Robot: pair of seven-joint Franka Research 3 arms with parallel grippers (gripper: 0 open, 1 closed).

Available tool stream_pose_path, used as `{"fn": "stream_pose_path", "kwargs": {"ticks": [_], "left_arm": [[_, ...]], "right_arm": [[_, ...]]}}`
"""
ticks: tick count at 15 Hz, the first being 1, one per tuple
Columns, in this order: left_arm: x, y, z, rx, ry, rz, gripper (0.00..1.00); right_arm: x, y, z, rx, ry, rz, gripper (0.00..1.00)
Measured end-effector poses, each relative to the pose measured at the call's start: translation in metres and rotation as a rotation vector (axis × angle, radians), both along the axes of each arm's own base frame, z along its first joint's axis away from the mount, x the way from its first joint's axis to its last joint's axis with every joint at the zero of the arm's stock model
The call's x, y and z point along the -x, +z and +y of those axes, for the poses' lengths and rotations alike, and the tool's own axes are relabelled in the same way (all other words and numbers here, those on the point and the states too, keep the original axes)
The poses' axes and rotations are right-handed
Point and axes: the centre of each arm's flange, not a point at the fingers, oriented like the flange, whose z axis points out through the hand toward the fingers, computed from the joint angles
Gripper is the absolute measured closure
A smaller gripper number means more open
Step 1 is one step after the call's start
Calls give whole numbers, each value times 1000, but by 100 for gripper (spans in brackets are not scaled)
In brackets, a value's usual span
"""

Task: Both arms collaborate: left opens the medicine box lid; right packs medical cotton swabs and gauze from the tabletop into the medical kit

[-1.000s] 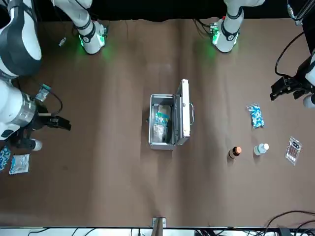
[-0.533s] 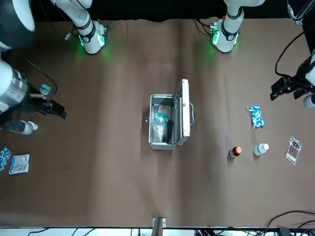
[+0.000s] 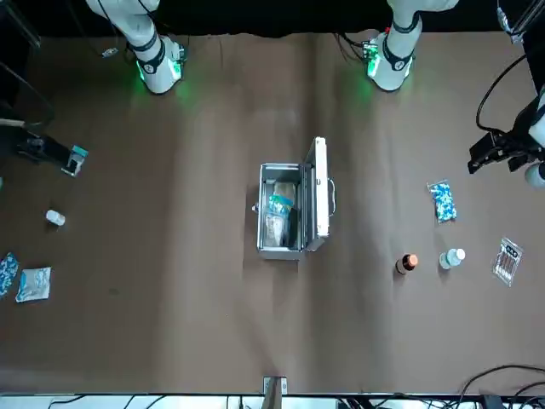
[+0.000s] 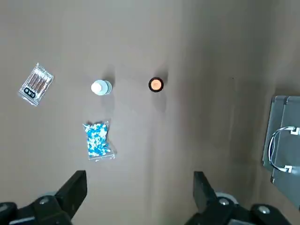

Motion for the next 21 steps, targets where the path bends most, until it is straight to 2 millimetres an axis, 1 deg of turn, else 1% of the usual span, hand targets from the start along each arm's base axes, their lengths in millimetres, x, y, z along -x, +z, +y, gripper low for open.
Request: {"fn": "stream_pose_path", "kwargs": {"ticks": [2,7,9,13,21], "left_arm": [[0,1,0,0,-2,-1,0],[1,2,0,0,-1,-3,0],[1,2,0,0,3,-4,0],[1,2,1,0,5,-5,0],[1,3,1,0,6,-5,0]], "right_arm": [[7,4,-11,-8,8,-10,1],[35,19,-9,-15,97,-83,1],[37,18,-10,-8,107,-86,1],[36,13,-14,58,146,-77,1],[36,9,-18,61,150,-68,1]]}}
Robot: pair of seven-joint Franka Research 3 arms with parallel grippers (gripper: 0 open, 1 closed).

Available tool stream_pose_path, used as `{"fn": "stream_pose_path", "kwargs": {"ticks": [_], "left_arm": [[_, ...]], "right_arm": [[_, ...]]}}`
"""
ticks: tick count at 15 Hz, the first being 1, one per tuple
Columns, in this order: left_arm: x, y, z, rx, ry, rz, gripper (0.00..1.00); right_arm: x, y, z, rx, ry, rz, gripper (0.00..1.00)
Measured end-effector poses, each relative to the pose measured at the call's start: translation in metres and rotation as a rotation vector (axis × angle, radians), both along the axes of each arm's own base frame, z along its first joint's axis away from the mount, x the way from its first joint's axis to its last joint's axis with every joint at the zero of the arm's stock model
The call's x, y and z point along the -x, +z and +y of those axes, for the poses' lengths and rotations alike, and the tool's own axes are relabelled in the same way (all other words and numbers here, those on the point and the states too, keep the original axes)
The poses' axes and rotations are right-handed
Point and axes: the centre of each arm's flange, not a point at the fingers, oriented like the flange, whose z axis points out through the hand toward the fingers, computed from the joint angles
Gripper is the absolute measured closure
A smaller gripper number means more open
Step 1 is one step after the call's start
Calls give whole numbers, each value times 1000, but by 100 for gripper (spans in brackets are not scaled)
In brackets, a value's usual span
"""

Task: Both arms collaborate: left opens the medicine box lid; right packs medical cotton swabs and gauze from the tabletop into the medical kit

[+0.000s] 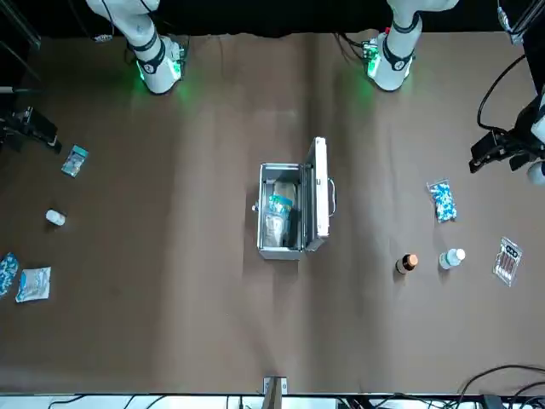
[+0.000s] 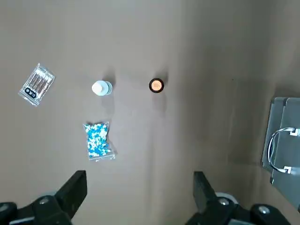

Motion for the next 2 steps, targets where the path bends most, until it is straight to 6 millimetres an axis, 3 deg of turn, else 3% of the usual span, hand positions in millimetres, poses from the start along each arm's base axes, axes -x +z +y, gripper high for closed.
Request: {"fn": "stream_pose_path", "kwargs": {"ticks": [2], "left_arm": [[0,0,0,0,0,0,0]], "right_arm": [[1,-2,-6,0,39,12,1]]}}
